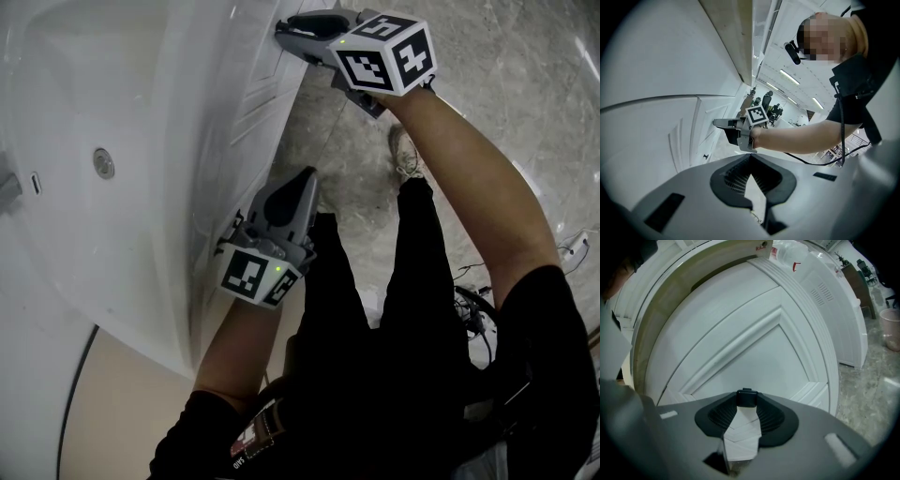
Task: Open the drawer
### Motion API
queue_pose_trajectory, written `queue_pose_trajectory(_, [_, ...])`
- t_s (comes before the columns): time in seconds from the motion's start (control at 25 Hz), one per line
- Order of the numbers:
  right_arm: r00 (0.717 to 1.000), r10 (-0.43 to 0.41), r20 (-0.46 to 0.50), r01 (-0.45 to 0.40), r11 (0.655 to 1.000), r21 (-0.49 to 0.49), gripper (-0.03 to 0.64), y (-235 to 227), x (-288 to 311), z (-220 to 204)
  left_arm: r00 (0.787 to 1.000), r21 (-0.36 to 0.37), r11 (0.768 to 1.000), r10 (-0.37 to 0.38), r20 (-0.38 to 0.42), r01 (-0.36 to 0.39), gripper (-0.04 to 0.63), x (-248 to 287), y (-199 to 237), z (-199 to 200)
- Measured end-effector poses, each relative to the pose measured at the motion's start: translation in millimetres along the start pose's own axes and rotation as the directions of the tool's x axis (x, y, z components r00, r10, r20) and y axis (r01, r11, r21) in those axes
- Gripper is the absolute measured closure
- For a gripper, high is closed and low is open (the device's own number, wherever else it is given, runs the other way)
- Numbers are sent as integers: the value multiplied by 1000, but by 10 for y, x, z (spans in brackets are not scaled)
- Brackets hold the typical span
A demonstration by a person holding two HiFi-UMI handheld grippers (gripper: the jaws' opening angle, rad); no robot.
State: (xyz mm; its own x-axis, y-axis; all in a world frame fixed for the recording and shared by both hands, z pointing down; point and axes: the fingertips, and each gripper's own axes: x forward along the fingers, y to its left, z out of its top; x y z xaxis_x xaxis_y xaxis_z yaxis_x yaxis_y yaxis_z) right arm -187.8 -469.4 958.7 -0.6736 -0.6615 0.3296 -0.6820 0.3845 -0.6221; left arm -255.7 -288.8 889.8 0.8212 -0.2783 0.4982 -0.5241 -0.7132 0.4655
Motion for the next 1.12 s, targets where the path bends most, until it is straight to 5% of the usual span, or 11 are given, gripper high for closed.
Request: queue_pose_trajectory(1.12, [1000,-29,-9,29,1000,10,492,-36,-466,-179,999,-1,999,-35,15,35,595,-6,-184,52])
